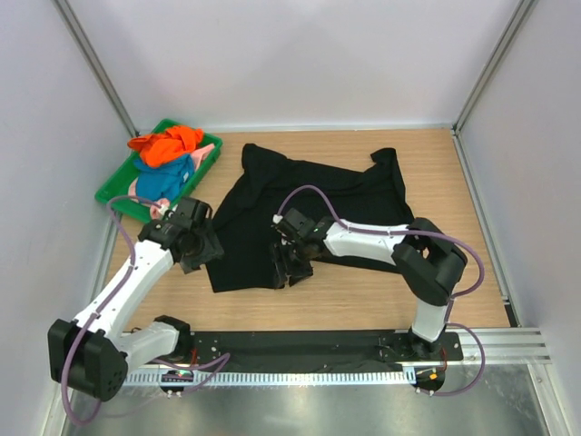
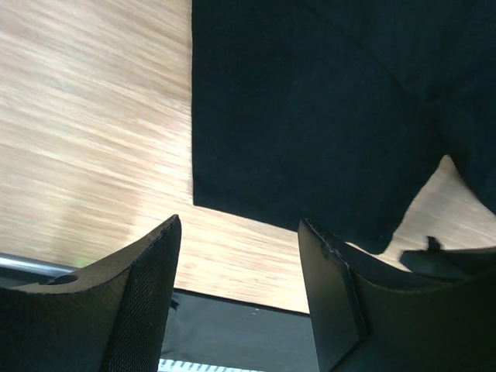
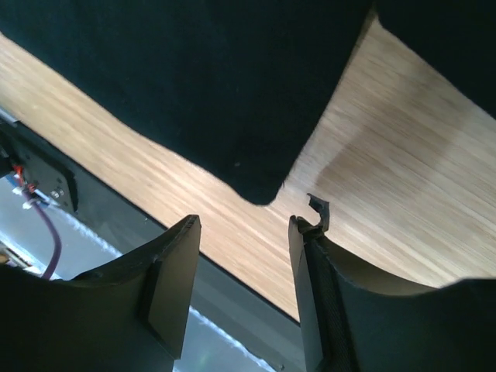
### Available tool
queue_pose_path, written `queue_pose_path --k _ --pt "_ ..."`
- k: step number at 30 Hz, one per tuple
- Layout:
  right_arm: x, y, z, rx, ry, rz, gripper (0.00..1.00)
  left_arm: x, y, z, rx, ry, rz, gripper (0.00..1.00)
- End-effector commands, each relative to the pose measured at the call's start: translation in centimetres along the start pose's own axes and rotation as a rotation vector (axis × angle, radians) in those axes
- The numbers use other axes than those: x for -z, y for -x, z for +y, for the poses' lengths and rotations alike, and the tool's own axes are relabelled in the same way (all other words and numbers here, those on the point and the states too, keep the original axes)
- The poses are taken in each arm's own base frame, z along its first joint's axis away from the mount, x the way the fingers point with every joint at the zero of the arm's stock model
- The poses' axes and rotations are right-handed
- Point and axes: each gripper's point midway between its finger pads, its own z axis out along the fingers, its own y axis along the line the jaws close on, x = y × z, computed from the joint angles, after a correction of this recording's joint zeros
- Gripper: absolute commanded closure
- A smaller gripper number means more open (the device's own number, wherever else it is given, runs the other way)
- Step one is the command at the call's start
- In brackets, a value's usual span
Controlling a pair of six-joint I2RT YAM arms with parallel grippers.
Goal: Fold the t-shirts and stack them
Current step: Flatten the tshirt out
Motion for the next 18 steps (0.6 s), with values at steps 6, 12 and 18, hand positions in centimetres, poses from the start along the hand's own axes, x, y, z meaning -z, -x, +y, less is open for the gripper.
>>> queue_pose_path --k 6,12,18 --pt "-1.4 2.2 0.7 -0.016 -0.029 -0.090 0.50 3.7 1.4 -0.4 0.138 -0.101 -0.124 0.39" --pt "-2.1 2.4 0.8 -0.019 -0.032 -0.079 0.68 5.4 2.0 0.1 0.166 -0.117 -0.175 0.41" --pt "0.1 3.5 2.9 -0.049 0.030 -0.139 0.99 6.8 3.0 0.7 0.141 -0.094 -0.219 0.43"
